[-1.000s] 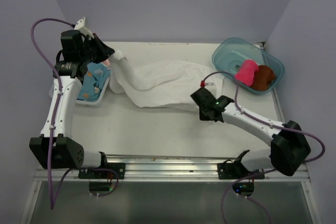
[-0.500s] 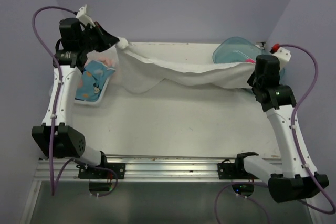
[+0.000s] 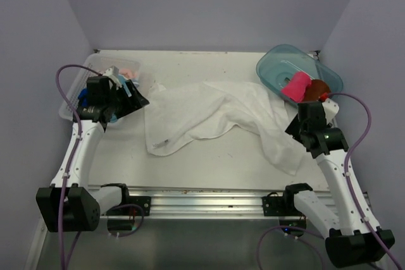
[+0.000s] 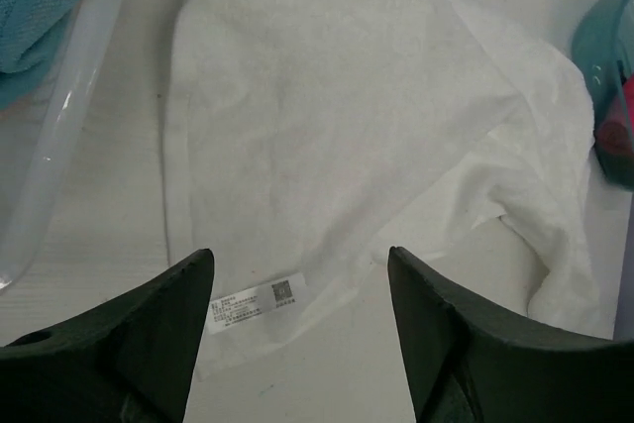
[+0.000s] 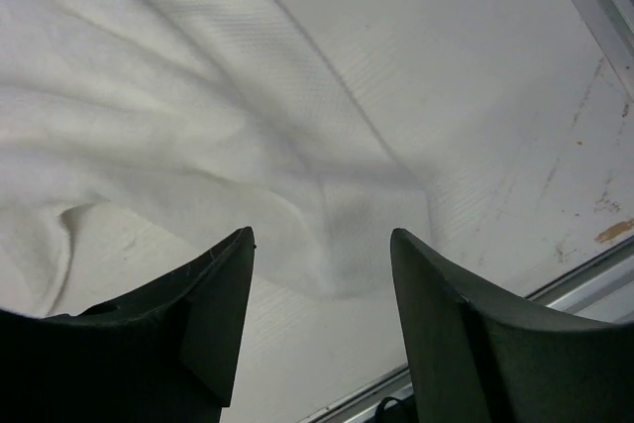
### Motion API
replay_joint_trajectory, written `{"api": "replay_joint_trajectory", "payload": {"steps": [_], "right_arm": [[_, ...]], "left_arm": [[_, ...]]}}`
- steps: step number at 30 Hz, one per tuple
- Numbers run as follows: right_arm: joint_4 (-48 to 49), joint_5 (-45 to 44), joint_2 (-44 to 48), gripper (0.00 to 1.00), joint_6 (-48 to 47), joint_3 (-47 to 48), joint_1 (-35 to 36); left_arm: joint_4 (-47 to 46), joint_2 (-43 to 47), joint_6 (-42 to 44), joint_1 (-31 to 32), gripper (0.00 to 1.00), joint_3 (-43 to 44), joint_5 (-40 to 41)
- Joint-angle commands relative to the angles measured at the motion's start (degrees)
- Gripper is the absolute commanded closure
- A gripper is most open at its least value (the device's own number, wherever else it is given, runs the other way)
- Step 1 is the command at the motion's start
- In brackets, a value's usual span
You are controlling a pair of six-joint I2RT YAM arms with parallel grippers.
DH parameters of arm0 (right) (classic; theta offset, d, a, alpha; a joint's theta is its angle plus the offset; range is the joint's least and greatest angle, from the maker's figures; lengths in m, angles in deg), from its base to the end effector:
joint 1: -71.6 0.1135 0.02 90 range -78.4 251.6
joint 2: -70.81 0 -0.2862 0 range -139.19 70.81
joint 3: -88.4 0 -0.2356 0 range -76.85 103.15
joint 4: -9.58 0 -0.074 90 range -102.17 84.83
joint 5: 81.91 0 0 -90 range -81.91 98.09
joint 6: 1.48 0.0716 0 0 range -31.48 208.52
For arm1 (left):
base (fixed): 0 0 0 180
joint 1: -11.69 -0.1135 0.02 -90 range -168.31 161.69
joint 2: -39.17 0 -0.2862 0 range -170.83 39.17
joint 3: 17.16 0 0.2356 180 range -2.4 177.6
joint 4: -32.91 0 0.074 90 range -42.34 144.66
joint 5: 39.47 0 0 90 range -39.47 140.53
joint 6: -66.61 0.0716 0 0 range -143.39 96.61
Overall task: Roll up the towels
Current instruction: Flatten the towel
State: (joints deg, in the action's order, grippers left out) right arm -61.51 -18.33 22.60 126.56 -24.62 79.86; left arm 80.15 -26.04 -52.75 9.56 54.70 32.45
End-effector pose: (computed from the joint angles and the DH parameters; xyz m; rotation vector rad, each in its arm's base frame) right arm 0.1399 -0.0119 0.2934 0.7889 2.2316 -0.1927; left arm 0.2426 -0.0132 0.3082 -0.4630 2.2639 -0.6059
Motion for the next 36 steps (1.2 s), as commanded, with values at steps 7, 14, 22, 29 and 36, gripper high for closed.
{"api": "replay_joint_trajectory", "payload": {"steps": [7,14,22,29,36], "right_arm": [[7.5,9.6,-4.2,0.4,3.2,1.7,0.1],[8.4,13.0,-4.1,0.4,2.9,-1.0,0.1],[10.4,15.3,-5.7,0.4,2.3,-1.5,0.2],[10.5,15.6,-5.6,0.4,1.9,-2.0,0.2],[11.2,17.4,-6.4,0.39,2.1,-2.5,0.2]], "left_arm": [[3.8,-4.0,1.2,8.9,0.4,2.2,16.4],[9.1,2.3,-11.9,12.2,0.35,-8.7,26.7],[9.5,-0.1,-18.5,12.5,0.38,-17.2,27.2],[5.6,-3.7,-20.6,14.6,0.38,-21.7,23.5],[0.1,-6.4,-22.5,17.6,0.43,-23.2,21.8]]}}
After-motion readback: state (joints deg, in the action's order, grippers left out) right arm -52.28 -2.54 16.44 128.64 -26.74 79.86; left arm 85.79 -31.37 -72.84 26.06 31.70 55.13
